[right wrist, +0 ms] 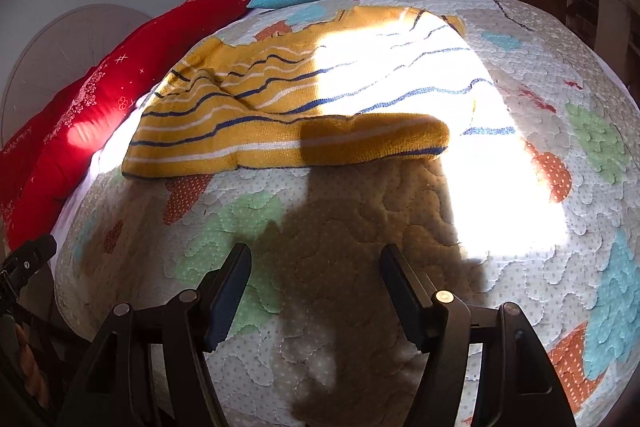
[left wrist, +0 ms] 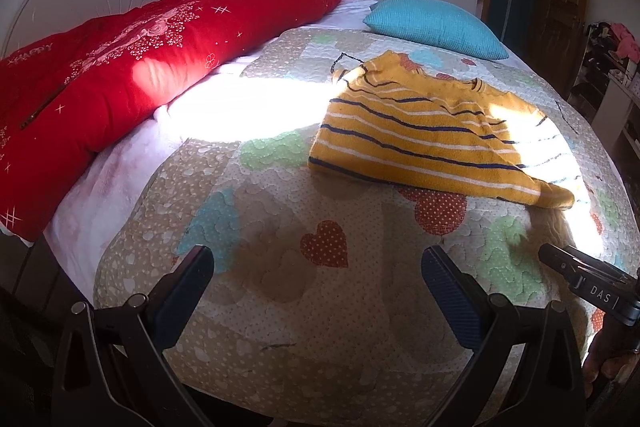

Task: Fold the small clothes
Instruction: 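Open both grippers and withdraw them from the folded sweater, then grasp the sweater's side edge with the left gripper while the right gripper grasps beside it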

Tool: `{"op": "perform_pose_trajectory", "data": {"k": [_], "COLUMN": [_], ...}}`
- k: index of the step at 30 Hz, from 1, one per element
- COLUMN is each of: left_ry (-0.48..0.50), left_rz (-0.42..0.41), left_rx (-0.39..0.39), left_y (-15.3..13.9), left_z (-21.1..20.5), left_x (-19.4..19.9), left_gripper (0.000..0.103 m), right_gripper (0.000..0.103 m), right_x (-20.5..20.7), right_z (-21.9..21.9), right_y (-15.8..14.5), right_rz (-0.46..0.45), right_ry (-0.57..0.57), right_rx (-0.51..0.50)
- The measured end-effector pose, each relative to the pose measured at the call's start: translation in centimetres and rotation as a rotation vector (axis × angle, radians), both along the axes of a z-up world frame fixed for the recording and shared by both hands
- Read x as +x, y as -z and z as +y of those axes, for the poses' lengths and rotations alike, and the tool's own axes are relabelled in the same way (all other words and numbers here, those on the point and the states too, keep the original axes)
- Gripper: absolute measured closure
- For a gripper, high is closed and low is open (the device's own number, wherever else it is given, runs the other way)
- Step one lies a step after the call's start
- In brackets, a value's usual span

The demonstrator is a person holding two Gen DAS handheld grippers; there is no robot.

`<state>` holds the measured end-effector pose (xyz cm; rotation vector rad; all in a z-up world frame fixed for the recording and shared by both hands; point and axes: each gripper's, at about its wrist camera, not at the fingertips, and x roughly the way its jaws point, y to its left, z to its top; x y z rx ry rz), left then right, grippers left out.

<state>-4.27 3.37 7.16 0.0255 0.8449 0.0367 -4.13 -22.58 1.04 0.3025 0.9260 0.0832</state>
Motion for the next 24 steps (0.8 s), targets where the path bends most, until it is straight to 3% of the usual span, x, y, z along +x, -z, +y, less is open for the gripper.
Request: {"op": "perform_pose_trajectory", "data": {"k": [15,17,24], "left_ry": [0.024,0.039,0.062], "left_rz": [0.057,0.069,0.132], "left_rx": [0.066,0.015,-0.315], "left_y": [2.6,3.0,5.5], "left_z": [-2.0,-1.7,0.7], "left_x": [3.4,4.7,12.1], "left_gripper": [0.000,0.000,0.000], "right_gripper": [0.027,0.027,0.022], "right_x": [0.4,0.4,0.7], "right_z": [-0.6,-0.7,-0.3], "right_y": [0.9,1.1,1.6], "right_rz": [-0.072,-0.078,-0.107], "right_ry": [-0.050,-0.052,-0.060], "right_rx": [-0.024,-0.027,-0.064]}}
